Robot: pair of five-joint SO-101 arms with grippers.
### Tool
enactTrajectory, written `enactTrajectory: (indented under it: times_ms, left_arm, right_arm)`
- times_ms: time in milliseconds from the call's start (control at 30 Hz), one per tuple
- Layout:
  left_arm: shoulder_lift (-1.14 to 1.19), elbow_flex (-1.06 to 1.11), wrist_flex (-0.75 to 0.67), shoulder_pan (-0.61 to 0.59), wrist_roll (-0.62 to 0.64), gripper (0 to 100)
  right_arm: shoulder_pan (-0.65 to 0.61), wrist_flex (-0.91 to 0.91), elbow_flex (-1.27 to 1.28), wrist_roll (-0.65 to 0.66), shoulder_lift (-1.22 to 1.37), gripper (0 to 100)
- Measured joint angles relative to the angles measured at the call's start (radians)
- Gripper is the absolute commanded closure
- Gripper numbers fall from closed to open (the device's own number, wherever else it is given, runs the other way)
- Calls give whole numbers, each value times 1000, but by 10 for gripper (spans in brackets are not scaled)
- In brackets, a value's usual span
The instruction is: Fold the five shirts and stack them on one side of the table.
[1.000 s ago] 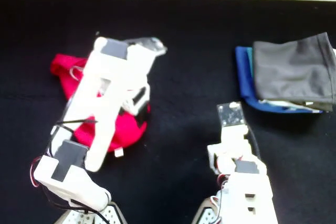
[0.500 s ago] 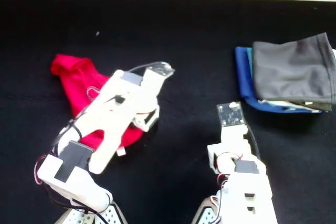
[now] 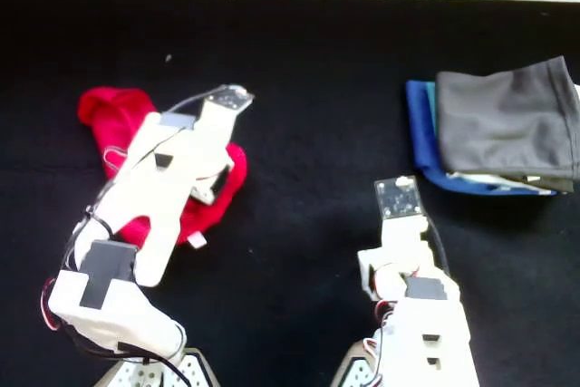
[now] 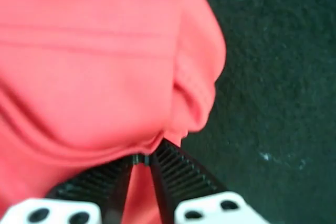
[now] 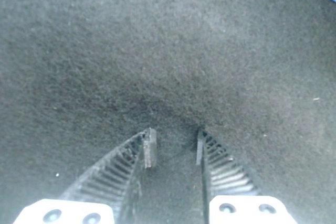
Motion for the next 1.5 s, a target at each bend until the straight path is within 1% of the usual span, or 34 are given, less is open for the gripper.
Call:
enactTrajectory:
  times_ms: [167,267,367,467,533,633,833,1033,1167,1333,1400,1500]
  left_arm:
    - [-118,-110,157,-5,-2,988]
    - [-187,-132,206,-5,-2,974]
    - [-209,-104,212,-5,-2,880]
    - [-212,-23,207,11,0,789]
    - [-212,37,170,31,48,779]
    - [-212,127,71,35,120,780]
    - [-212,255,-149,32,140,780]
    - [-212,278,-279,34,140,780]
    - [-181,276,-318,35,140,780]
    - [-38,222,-322,35,140,785]
    - [-6,183,-313,35,140,822]
    - [8,127,-264,35,140,923]
  right_arm:
    - [0,0,2,0,0,858]
    - [0,0,3,0,0,858]
    - [0,-3,3,0,0,858]
    - [0,-3,3,0,0,858]
    - [0,-3,3,0,0,858]
    - [0,-3,3,0,0,858]
    - [0,-3,3,0,0,858]
    - [0,-3,3,0,0,858]
    - [0,-3,3,0,0,858]
    - [0,-3,3,0,0,858]
    - [0,-3,3,0,0,858]
    - [0,-3,3,0,0,858]
